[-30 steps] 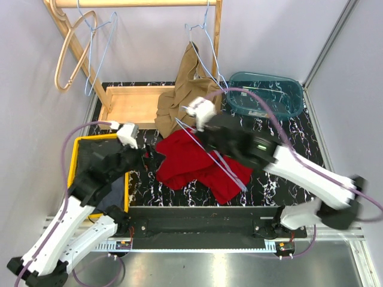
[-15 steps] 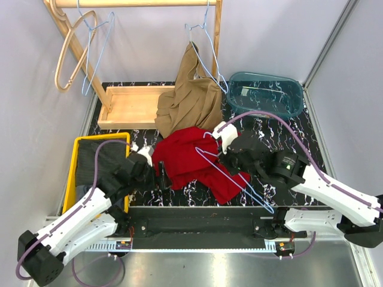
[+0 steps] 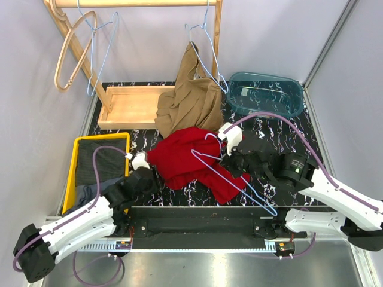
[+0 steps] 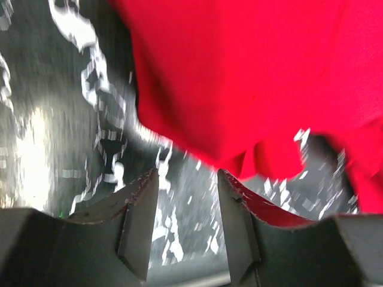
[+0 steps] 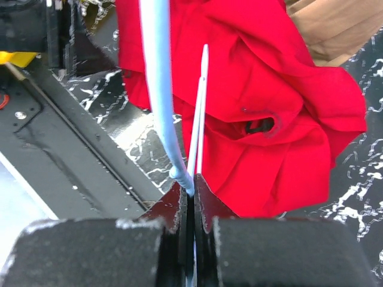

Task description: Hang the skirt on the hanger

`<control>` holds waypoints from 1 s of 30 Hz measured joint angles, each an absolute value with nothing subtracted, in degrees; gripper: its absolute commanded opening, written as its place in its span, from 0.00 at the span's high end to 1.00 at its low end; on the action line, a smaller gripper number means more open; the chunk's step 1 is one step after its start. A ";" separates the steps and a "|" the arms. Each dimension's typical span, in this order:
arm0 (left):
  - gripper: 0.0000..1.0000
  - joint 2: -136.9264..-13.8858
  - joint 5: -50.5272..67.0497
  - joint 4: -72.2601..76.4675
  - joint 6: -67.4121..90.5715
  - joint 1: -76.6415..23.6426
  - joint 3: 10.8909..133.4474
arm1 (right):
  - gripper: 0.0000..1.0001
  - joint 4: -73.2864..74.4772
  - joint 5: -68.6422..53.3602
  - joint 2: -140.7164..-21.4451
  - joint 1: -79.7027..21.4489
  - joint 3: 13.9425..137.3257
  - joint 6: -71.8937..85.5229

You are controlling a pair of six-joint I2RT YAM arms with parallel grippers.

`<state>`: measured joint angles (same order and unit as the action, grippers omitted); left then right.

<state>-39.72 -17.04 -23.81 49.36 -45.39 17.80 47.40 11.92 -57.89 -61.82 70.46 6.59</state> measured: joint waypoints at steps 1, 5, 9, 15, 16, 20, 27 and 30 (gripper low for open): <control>0.51 -38.87 -18.13 -22.02 49.30 -45.39 17.19 | 1.00 47.40 11.64 -57.52 -61.82 70.39 6.83; 0.51 -38.46 -20.05 -15.68 47.40 -45.41 15.59 | 1.00 47.31 10.96 -56.62 -61.82 70.11 7.49; 0.50 -43.00 -20.16 -11.51 45.41 -45.71 15.59 | 1.00 47.24 10.94 -56.53 -61.82 70.04 7.79; 0.36 -42.24 -19.94 -10.52 43.64 -47.29 14.83 | 1.00 47.18 11.00 -56.51 -61.82 70.04 7.77; 0.33 -41.17 -19.94 -10.35 43.42 -47.42 14.37 | 1.00 47.16 11.00 -56.51 -61.82 70.04 7.77; 0.28 -39.18 -20.01 -10.26 43.07 -47.64 12.45 | 1.00 46.74 11.00 -56.51 -61.82 70.04 7.77; 0.35 -47.57 -21.19 -8.99 43.03 -48.90 12.56 | 1.00 46.39 10.98 -56.12 -61.82 70.04 7.79; 0.41 -49.23 -22.94 -8.86 43.27 -49.63 13.74 | 1.00 46.35 10.98 -55.81 -61.82 70.04 7.81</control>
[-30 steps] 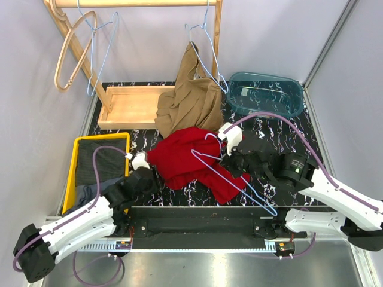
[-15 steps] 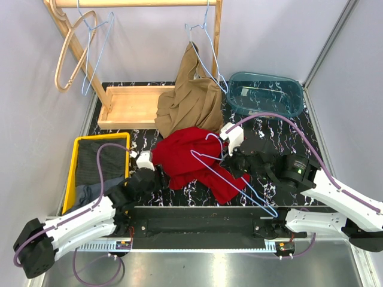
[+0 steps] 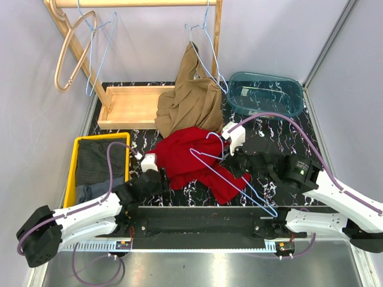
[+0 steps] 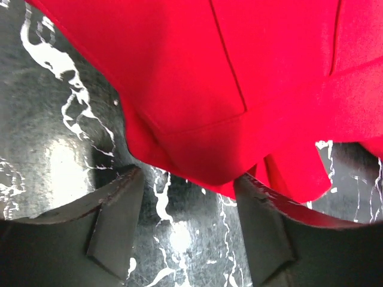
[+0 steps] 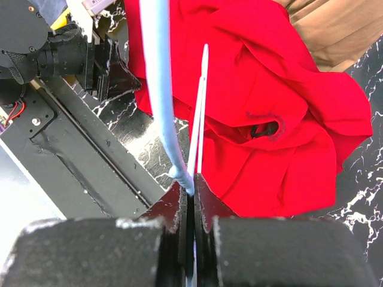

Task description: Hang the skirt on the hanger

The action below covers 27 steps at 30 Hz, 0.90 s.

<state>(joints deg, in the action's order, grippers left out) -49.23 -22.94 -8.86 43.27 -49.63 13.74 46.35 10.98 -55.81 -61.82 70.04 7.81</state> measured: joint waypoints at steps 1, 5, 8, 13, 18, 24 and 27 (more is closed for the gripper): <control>0.43 -49.28 -23.73 -8.91 43.35 -49.76 13.96 | 1.00 46.35 10.98 -55.66 -61.82 70.04 7.84; 0.45 -49.08 -27.88 -8.93 43.44 -49.93 15.38 | 1.00 46.33 10.98 -55.20 -61.82 70.04 7.88; 0.45 -48.64 -30.76 -8.93 42.96 -49.93 16.43 | 1.00 46.30 10.98 -55.13 -61.82 70.04 7.92; 0.54 -48.56 -34.39 -9.43 41.54 -49.93 18.63 | 1.00 46.33 10.96 -55.11 -61.82 70.04 7.97; 0.83 -48.51 -37.12 -10.83 40.25 -49.93 20.95 | 1.00 46.35 9.43 -54.78 -61.82 70.04 7.51; 0.93 -50.85 -39.59 -12.88 38.33 -49.95 25.96 | 1.00 46.33 4.47 -56.23 -61.82 70.28 5.58; 0.95 -52.38 -40.21 -15.16 37.10 -49.98 29.61 | 1.00 45.63 2.68 -58.59 -61.82 70.72 4.45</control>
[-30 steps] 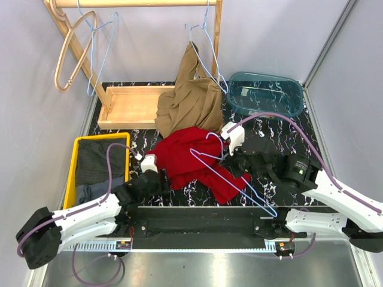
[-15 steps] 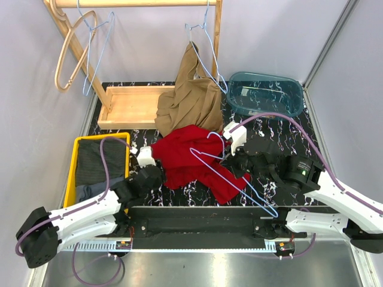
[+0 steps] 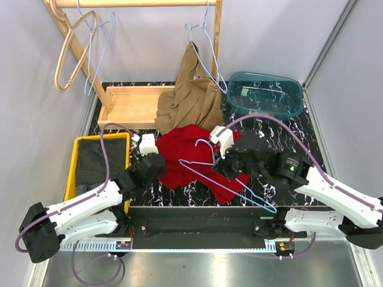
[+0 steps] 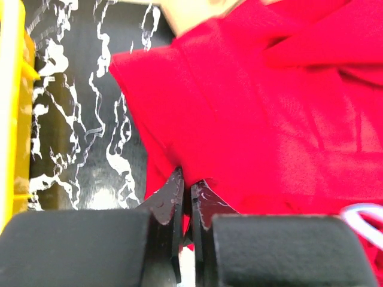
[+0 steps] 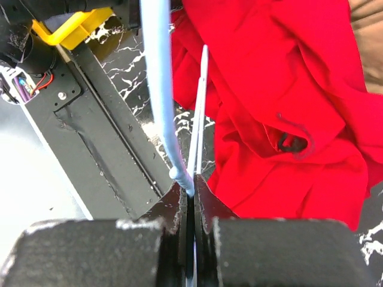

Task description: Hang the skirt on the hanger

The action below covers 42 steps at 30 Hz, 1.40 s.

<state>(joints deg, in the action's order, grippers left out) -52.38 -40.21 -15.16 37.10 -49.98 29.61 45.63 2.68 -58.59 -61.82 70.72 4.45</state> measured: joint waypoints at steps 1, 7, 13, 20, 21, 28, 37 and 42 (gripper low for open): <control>0.96 -52.88 -40.18 -16.03 36.86 -49.98 30.96 | 1.00 45.21 2.26 -59.11 -61.82 70.72 4.08; 0.97 -55.53 -38.87 -22.13 35.81 -49.98 39.99 | 1.00 40.75 0.47 -60.01 -62.00 70.70 2.11; 0.98 -55.72 -35.55 -28.23 35.59 -49.98 46.61 | 1.00 33.28 0.54 -62.63 -62.15 69.30 -0.58; 0.98 -55.24 -28.69 -31.57 34.06 -49.98 51.18 | 1.00 20.16 3.40 -64.05 -62.24 61.28 -2.22; 0.99 -55.05 -27.38 -31.81 33.80 -49.98 51.29 | 1.00 17.28 3.57 -64.03 -62.24 59.66 -2.28; 1.00 -52.25 -16.75 -31.77 31.29 -49.98 51.29 | 1.00 -4.93 3.90 -67.02 -62.24 48.31 -2.00; 0.42 -47.24 -5.85 -27.20 27.99 -49.93 47.72 | 1.00 -23.99 4.34 -74.46 -62.26 41.74 -1.02; 0.20 -43.90 -3.49 -27.05 26.57 -49.98 47.75 | 1.00 -31.51 5.19 -74.50 -62.24 38.33 0.56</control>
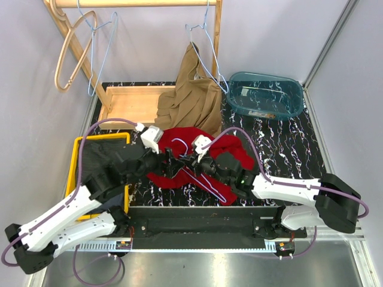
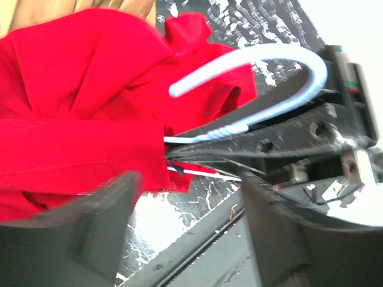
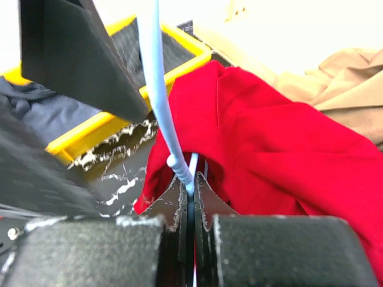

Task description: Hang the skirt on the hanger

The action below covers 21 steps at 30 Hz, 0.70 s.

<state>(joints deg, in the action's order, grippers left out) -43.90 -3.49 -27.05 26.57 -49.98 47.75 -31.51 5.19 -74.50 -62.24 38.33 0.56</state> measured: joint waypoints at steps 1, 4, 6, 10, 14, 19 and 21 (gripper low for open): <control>0.19 -42.61 -3.18 -27.40 26.17 -49.98 47.75 | 1.00 -33.26 5.32 -74.56 -62.24 37.65 0.78; 0.18 -38.98 -2.96 -28.29 24.84 -49.98 48.14 | 1.00 -37.17 5.54 -74.87 -62.24 36.40 1.23; 0.18 -37.10 -3.29 -29.58 23.99 -49.98 48.84 | 1.00 -39.31 5.56 -75.02 -62.24 35.73 1.43; 0.18 -34.26 -5.34 -33.08 20.86 -49.98 50.52 | 1.00 -42.33 5.54 -74.98 -62.24 34.63 1.87; 0.15 -34.00 -7.55 -35.79 15.75 -49.98 51.68 | 1.00 -42.04 5.34 -72.31 -62.24 33.63 2.04; 0.14 -35.20 -7.64 -38.04 8.45 -49.98 54.24 | 1.00 -41.17 5.28 -64.60 -62.24 32.80 2.02; 0.13 -35.90 -6.74 -38.06 5.45 -49.98 55.90 | 1.00 -40.77 5.10 -62.04 -62.24 32.75 2.00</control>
